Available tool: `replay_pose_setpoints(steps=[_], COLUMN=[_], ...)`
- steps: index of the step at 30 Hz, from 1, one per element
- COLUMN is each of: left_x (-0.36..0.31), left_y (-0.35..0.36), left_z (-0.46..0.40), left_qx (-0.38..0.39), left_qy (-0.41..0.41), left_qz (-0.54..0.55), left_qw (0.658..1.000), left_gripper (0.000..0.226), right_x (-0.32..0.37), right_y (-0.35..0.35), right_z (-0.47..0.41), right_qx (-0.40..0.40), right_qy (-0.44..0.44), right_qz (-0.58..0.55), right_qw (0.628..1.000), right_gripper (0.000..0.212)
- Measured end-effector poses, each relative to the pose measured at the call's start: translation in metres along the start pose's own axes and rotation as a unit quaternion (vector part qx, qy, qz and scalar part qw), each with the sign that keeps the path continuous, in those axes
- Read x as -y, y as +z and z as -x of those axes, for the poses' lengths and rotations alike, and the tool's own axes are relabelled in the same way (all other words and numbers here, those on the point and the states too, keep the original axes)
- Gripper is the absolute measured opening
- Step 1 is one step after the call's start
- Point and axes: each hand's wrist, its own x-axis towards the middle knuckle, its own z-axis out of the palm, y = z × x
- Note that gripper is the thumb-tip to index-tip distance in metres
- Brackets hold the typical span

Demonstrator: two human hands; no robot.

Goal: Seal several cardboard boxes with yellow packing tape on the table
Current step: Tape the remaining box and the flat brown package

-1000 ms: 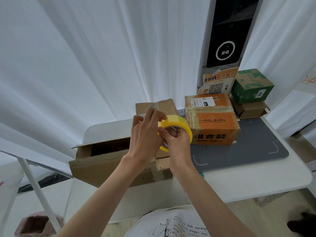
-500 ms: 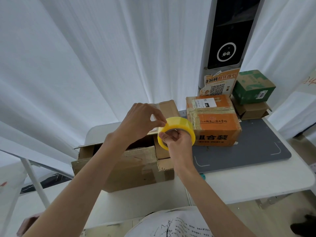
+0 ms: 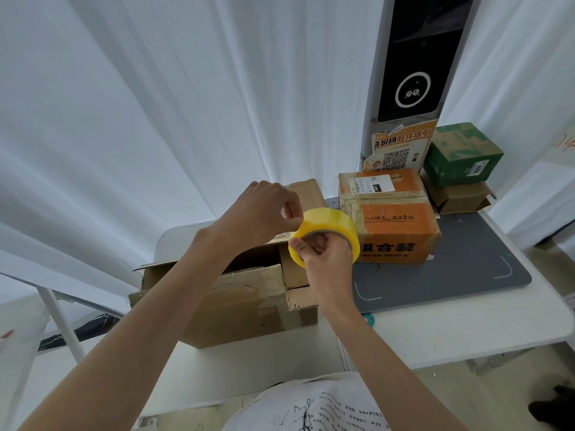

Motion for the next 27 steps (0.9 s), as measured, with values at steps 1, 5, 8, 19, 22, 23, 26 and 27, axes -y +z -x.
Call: replay_pose_setpoints(steps=[1, 5, 8, 19, 22, 23, 26, 27], left_x=[0.0, 0.001, 0.003, 0.009, 0.009, 0.008, 0.008, 0.01], left_y=[0.001, 0.003, 0.005, 0.019, 0.019, 0.018, 0.016, 0.016], left_z=[0.0, 0.001, 0.001, 0.009, 0.015, 0.017, 0.023, 0.023], left_qx=[0.0, 0.01, 0.023, 0.01, -0.025, -0.046, -0.094, -0.098], left_qy=[0.0, 0.003, 0.012, 0.008, 0.015, 0.021, 0.044, 0.051], left_qz=[0.0, 0.004, 0.007, 0.056, 0.122, 0.14, 0.151, 0.142], left_qw=[1.0, 1.0, 1.0, 0.998, 0.992, 0.989, 0.983, 0.984], left_gripper=[0.011, 0.014, 0.015, 0.012, 0.013, 0.011, 0.01, 0.016], right_x=[0.0, -0.001, -0.002, -0.003, -0.001, -0.001, 0.001, 0.001], right_y=[0.0, -0.002, -0.002, -0.003, -0.001, -0.001, -0.001, -0.002], right_z=[-0.001, -0.001, -0.002, -0.007, -0.006, -0.006, -0.006, -0.006], right_qx=[0.002, 0.012, 0.016, 0.051, 0.052, 0.05, 0.05, 0.05], right_qy=[-0.005, -0.013, -0.009, 0.021, 0.041, 0.047, 0.061, 0.065], right_qz=[0.004, 0.01, 0.014, -0.067, -0.078, -0.078, -0.088, -0.096], right_qw=[1.0, 1.0, 1.0, 0.996, 0.995, 0.995, 0.993, 0.992], right_gripper=[0.022, 0.023, 0.022, 0.005, 0.006, 0.007, 0.009, 0.009])
